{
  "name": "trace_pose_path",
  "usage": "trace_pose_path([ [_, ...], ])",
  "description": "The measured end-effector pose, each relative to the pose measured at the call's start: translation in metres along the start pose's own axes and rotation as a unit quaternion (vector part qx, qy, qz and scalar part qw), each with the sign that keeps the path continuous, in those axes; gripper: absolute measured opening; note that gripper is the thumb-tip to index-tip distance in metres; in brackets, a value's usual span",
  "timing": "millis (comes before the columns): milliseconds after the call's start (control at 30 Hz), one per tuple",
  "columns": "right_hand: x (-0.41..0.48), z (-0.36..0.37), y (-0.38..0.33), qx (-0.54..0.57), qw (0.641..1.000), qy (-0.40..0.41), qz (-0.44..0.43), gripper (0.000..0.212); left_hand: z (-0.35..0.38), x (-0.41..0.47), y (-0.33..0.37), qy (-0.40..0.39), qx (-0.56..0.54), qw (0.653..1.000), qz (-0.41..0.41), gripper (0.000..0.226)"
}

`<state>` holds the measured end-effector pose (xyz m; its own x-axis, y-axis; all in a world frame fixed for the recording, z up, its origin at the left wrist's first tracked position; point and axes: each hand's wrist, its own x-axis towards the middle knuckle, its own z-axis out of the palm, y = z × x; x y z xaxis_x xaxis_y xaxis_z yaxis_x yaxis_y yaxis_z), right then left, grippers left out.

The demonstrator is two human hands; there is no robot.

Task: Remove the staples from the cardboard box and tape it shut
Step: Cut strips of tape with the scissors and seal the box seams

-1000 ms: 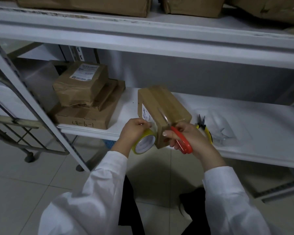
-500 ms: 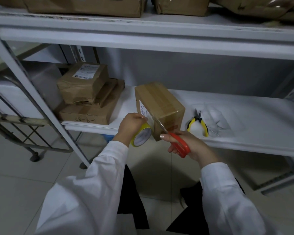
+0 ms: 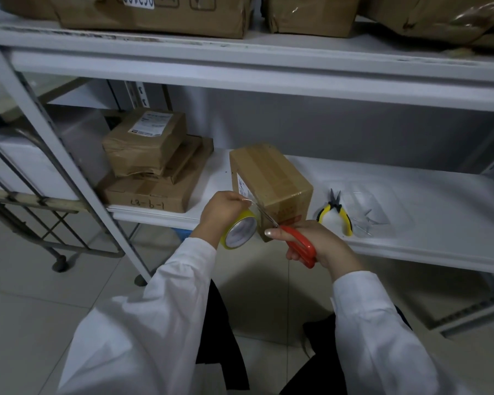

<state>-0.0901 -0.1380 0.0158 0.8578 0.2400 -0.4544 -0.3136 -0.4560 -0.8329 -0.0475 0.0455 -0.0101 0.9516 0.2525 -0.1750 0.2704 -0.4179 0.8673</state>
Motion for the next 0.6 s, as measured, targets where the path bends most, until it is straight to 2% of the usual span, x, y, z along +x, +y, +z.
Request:
trace_pose_path([
  [100,0.0046,0.0024,0.0006,0.014,1.000,0.003,0.002,0.043,-0.0013,0.0028,-0.0005,-0.003,0.014,1.000,0.004,0.008],
  [333,0.0075,0.0028,0.0014,0.019,1.000,0.013,-0.002,0.040,-0.0031,0.0068,-0.0036,-0.006,0.015,1.000,0.001,0.006],
  [467,0.0050,-0.0012,0.0055,0.003,1.000,-0.006,-0.003,0.033,-0.0037,0.0078,-0.0027,-0.007,0.013,1.000,0.000,0.008],
  [600,0.0030,-0.0061,0.0086,-0.049,0.998,-0.010,0.026,0.037,-0.0047,0.0080,-0.0035,-0.003,0.020,1.000,-0.001,0.017],
])
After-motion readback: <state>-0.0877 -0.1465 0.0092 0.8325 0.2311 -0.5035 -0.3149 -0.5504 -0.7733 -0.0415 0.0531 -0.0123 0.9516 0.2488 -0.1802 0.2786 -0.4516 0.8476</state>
